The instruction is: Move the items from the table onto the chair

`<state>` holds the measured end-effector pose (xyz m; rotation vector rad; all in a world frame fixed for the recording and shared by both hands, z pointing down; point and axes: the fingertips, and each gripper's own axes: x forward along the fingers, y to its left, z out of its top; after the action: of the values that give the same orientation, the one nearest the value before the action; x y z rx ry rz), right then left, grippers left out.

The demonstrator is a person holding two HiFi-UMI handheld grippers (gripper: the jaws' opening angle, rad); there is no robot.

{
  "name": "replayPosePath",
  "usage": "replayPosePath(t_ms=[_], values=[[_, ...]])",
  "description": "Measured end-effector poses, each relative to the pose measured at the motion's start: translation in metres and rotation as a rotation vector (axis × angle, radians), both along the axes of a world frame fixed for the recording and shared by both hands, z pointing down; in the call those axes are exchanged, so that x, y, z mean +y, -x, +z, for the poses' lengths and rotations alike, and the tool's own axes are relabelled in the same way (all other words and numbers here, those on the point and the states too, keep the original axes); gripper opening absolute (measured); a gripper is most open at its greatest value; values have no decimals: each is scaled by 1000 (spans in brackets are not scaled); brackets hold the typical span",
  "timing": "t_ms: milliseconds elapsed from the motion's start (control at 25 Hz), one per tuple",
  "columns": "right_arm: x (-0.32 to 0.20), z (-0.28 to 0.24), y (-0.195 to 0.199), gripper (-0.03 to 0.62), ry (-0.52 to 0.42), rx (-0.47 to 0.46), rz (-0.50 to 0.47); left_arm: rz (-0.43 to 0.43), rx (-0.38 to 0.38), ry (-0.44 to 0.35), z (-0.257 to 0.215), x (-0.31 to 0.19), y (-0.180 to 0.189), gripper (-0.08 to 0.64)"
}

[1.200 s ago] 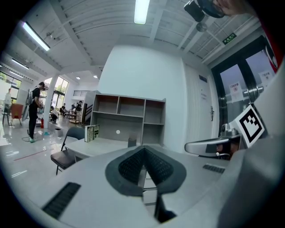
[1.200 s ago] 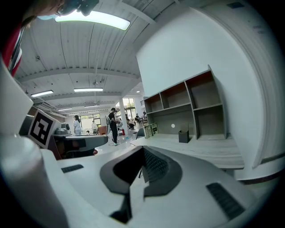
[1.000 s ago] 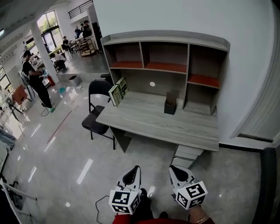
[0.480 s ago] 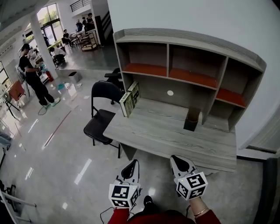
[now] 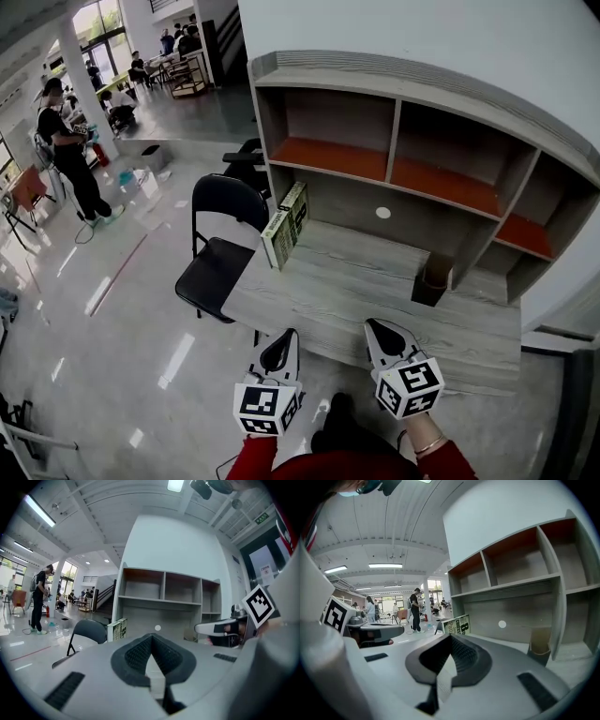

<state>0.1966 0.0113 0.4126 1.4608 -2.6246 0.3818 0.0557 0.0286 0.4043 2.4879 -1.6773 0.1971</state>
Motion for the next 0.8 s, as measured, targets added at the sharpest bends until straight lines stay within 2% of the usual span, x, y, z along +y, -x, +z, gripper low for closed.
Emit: replayPosePath(t_ms=[280,560,800], values=[[-60,3,2,8,13,-5,-28,-29,0,40,8,-60,0,9],[-89,11,11,8,50,-7,-42,-60,-32,81,15,-92,13,9],[-107,7,27,8,53,-1,-26,-44,-49,113,21,-115,28,9]])
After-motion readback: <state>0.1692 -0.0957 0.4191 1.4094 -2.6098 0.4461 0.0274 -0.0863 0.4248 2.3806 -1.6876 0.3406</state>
